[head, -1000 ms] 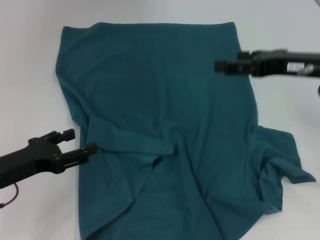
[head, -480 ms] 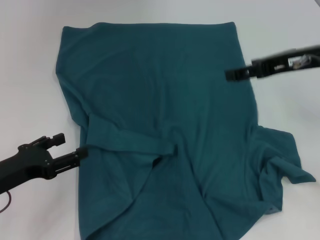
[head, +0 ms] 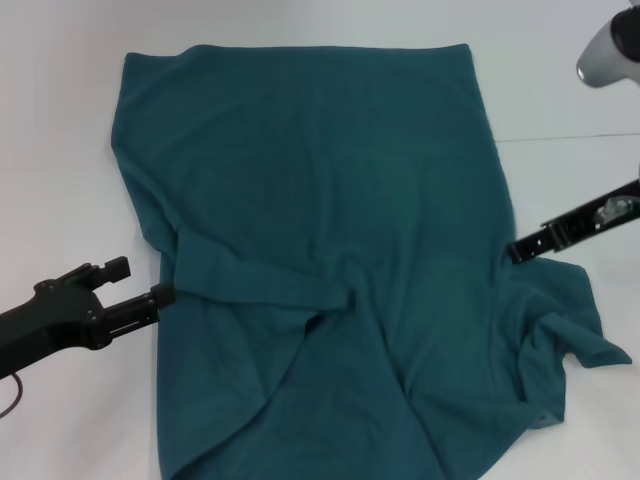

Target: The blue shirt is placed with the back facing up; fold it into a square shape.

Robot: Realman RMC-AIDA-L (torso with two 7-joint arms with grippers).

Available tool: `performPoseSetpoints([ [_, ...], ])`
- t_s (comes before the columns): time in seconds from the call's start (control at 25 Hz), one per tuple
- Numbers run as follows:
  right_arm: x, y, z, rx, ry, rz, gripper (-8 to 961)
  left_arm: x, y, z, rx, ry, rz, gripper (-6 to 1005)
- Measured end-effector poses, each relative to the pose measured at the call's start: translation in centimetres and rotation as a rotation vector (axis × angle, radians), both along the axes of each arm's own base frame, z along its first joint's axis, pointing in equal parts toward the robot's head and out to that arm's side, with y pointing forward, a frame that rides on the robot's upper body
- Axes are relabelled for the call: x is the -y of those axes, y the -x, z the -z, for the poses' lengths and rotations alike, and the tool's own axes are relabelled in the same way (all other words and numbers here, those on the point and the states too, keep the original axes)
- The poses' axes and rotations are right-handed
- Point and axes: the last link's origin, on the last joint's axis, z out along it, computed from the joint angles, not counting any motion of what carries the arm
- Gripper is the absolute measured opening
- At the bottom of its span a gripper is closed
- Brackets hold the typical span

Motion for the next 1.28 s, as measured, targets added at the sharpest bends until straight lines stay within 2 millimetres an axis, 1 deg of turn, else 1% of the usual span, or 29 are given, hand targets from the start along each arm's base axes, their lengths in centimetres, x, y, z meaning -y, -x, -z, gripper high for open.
performPoseSetpoints([
  [0.4, 0.7, 0.6, 1.4, 0.024, 0.024, 0.014, 912, -0.1, 0.2, 0.0, -0.009, 0.0, -0.008, 874],
  [0.64, 1.6, 0.0, 2.2, 0.106, 0.062, 0.058, 908, 0.0, 0.3, 0.1, -0.007, 0.003, -0.014, 875],
  [0.88, 2.4, -0.4, 2.3, 0.125, 0.085, 0.087, 902, 0.1, 0.4, 0.7, 0.005, 0.016, -0.023, 875],
  [1.08, 2.8, -0.7, 2.2, 0.132, 0.107, 0.091, 898, -0.1, 0.3, 0.8, 0.021, 0.018, -0.033, 875],
  [1.16, 3.0, -0.8, 2.0, 0.133, 0.105, 0.09, 706, -0.2, 0.3, 0.9, 0.027, 0.018, -0.044, 875],
  [1.28, 3.4, -1.2, 1.9, 0.132, 0.103, 0.098, 692, -0.3, 0.3, 0.9, 0.029, 0.015, -0.056, 875],
])
